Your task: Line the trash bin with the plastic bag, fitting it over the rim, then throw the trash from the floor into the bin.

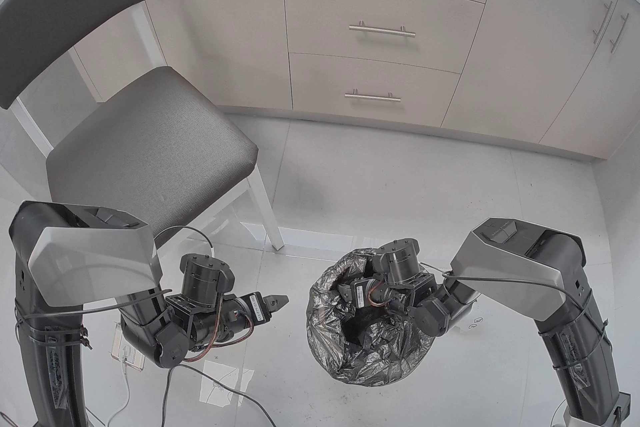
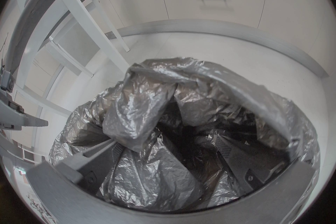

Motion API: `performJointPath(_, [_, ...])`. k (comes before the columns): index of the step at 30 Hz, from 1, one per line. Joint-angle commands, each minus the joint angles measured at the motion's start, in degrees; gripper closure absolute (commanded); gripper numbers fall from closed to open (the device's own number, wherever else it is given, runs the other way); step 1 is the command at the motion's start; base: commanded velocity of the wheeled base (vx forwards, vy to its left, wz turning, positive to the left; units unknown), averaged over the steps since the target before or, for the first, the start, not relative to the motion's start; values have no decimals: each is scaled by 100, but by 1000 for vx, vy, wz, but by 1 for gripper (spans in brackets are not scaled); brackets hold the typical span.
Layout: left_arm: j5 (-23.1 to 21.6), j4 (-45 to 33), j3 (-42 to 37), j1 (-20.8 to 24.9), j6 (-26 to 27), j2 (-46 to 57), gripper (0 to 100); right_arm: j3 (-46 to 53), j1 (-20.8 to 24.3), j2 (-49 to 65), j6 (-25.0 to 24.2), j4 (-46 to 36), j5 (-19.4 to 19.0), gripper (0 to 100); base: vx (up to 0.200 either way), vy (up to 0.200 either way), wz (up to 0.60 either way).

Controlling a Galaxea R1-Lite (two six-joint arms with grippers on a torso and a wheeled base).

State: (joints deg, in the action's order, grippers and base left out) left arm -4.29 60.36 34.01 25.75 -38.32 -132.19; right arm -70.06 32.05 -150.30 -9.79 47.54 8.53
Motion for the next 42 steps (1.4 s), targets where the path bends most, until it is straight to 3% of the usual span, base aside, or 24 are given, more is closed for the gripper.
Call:
performJointPath(1, [-2, 3, 0, 1, -1, -8, 0, -140, 3, -70, -5, -70, -1, 0, 0, 0, 0])
performJointPath(13, [-2, 3, -9, -8, -1, -8, 0, 309, 29, 651, -14, -307, -10, 0, 0, 0, 0])
performJointPath(17, [-2, 3, -9, 1, -1, -8, 0, 1232, 126, 1389, -67, -316, -1, 0, 0, 0, 0])
performJointPath(25, [78, 3, -9, 1, -1, -26, 0, 2541, 135, 1811, -471, 97, 456, 0, 0, 0, 0])
performJointPath(35, [78, 11, 0, 1, -1, -34, 0, 3482, 276, 1846, -419, 967, 456, 0, 0, 0, 0])
performJointPath(42, [78, 11, 9, 1, -9, -34, 0, 3824, 592, 1767, -498, 1126, 465, 0, 0, 0, 0])
